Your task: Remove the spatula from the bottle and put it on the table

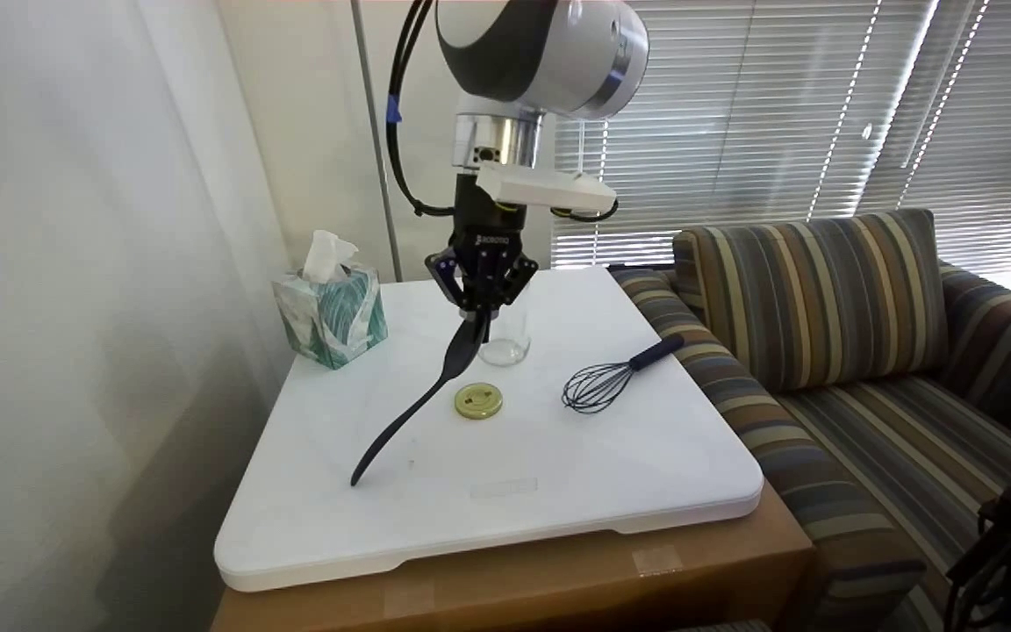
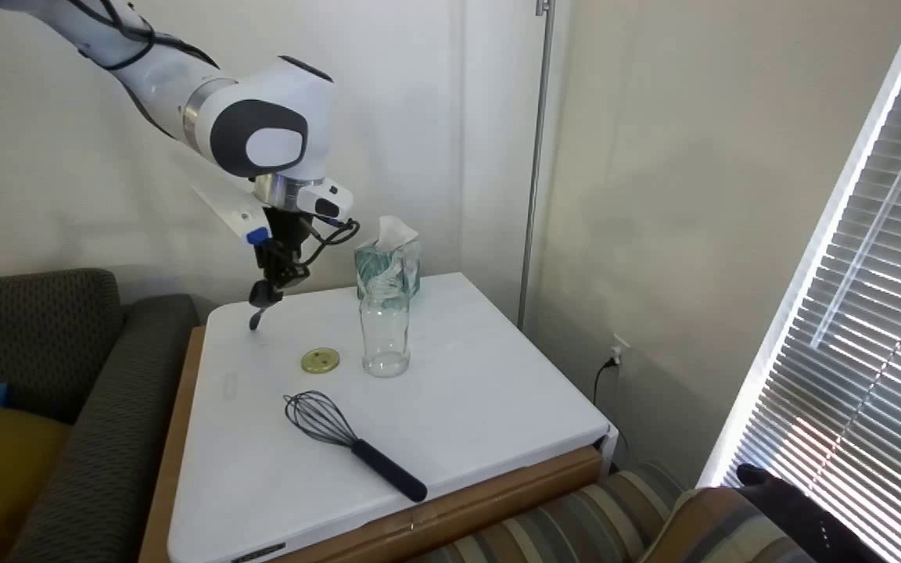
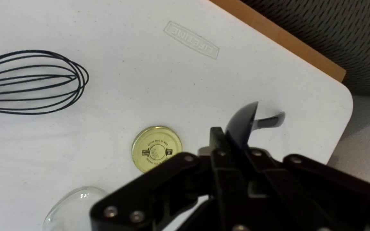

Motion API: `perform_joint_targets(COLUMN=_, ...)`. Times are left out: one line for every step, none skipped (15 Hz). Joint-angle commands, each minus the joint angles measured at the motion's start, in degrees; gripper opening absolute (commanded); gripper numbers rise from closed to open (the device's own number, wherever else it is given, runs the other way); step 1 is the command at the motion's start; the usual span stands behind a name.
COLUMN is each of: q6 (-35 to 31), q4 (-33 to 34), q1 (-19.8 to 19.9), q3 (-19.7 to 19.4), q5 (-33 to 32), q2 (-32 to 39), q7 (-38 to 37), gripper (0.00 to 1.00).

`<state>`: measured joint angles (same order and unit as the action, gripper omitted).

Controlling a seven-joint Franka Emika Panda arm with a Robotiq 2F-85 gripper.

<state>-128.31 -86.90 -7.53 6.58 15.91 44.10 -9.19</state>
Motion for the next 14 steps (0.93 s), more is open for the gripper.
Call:
perform_joint_targets(q6=-0.73, q4=-0.96, q1=2.39, q3=1.99, q5=2.46, q2=0.49, q7=3.17, gripper=0.02)
perform_joint_targets(q6=-0.87, q4=-1.27, q1=2.33, q3=1.82, q5=2.45, q2=0.36, q7=3.18, gripper=0.02)
perform_joint_targets(q6=-1.27, q4=-1.75, q1=2.18, q3=1.57, q5=2.26, q2=0.16, q7=3.17, gripper=0.02)
perform_joint_targets(q6=-1.28, q4=-1.96, q1=2.15, q3=1.53, q5=2.11, q2=0.10, q7=3.33, gripper=0.02)
perform_joint_targets(q6=-1.13, q4=-2.05, q1=2.28, q3=1.66, q5=2.25, q2=0.10, q7=3.51, gripper=0.02)
perform_joint_targets(q6=-1.12, q4=-2.06, q1=2.29, q3=1.65, q5=2.22, q2=0.10, q7=3.58, gripper=0.02)
perform_joint_targets(q6=-1.06, q4=-2.07, q1=2.31, q3=1.69, q5=2.24, q2=0.09, q7=3.69, gripper=0.02)
perform_joint_targets(q6=-1.02, q4=-2.03, q1=2.32, q3=1.69, q5=2.21, q2=0.14, q7=3.80, gripper=0.02)
perform_joint_targets(q6=-0.93, q4=-2.02, q1=2.35, q3=1.72, q5=2.22, q2=0.12, q7=3.90, gripper=0.07)
perform_joint_targets(q6=-0.90, q4=-2.04, q1=2.40, q3=1.80, q5=2.23, q2=0.14, q7=4.16, gripper=0.25)
perform_joint_targets(q6=-0.89, q4=-2.07, q1=2.42, q3=1.84, q5=2.26, q2=0.14, q7=4.23, gripper=0.30)
perform_joint_targets(q6=-0.90, q4=-2.15, q1=2.49, q3=1.89, q5=2.31, q2=0.16, q7=4.44, gripper=0.38)
perform_joint_targets(q6=-0.94, q4=-2.39, q1=2.54, q3=1.95, q5=2.38, q2=0.14, q7=4.65, gripper=0.39)
perform_joint_targets(q6=-0.94, q4=-2.49, q1=2.55, q3=1.96, q5=2.38, q2=0.13, q7=4.76, gripper=0.38)
